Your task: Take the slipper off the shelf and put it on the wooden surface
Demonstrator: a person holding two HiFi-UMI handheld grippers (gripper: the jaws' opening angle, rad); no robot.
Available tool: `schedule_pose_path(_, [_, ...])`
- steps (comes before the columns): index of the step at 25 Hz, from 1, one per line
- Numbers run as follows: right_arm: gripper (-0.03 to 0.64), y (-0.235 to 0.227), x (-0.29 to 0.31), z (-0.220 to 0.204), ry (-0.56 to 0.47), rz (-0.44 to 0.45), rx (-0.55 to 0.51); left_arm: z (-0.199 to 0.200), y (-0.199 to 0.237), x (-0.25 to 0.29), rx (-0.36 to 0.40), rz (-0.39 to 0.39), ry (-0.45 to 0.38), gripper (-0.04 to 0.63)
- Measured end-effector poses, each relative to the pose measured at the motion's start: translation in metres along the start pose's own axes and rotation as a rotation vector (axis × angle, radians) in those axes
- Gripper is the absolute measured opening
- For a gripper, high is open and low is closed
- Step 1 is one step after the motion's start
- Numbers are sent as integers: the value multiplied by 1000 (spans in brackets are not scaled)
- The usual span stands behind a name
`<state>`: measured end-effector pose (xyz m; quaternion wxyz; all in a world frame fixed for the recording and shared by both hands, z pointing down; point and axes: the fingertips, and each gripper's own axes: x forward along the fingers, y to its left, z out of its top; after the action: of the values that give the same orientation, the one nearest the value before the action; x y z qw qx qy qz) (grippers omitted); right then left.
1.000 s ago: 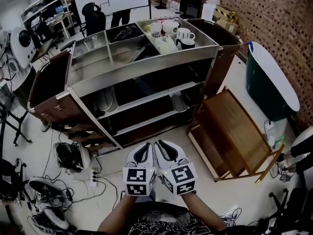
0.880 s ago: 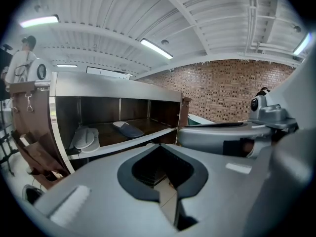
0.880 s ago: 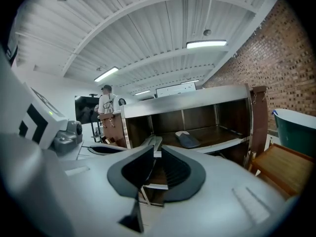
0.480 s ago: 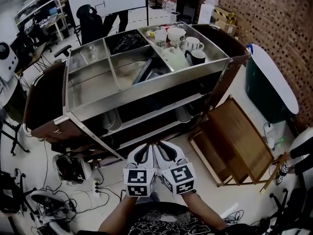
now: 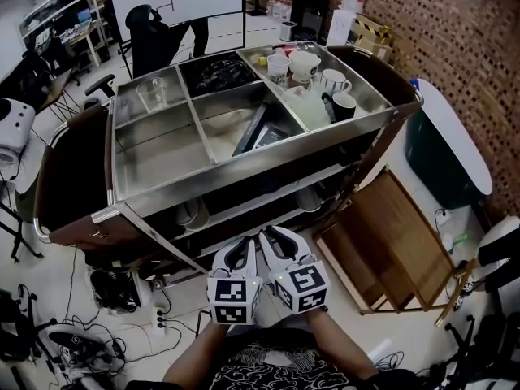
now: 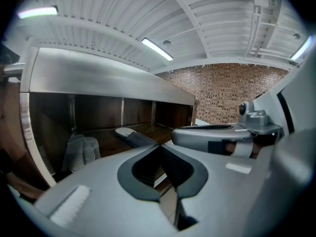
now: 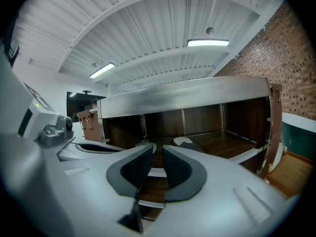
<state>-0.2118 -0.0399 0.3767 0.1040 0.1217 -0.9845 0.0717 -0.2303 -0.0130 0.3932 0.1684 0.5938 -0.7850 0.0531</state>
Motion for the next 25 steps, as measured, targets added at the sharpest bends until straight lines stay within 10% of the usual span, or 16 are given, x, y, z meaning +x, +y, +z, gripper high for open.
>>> schedule_pose_path(25, [126, -97, 121, -22, 93, 191, -122, 14, 10, 91, -69, 196, -24, 5])
